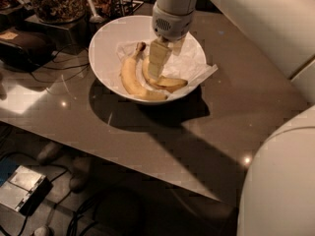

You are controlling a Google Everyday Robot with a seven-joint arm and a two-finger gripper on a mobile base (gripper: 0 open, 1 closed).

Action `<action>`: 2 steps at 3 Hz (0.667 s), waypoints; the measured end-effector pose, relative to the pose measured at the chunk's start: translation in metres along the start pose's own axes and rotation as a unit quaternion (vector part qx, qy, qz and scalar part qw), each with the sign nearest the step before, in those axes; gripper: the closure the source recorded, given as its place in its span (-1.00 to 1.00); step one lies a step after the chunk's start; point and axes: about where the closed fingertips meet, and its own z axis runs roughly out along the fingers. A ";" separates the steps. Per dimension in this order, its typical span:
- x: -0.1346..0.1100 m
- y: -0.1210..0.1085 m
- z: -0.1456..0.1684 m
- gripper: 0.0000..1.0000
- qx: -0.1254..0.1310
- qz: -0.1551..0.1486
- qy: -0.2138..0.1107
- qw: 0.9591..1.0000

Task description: Pick banana from white bowl

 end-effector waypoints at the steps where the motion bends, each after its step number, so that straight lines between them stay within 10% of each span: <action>1: -0.004 0.004 0.011 -0.36 -0.009 -0.013 0.006 1.000; 2: -0.008 0.007 0.025 -0.36 -0.023 -0.023 0.011 0.999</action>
Offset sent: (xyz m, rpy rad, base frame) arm -0.0080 0.0114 -0.0365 -0.0243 0.1126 0.0810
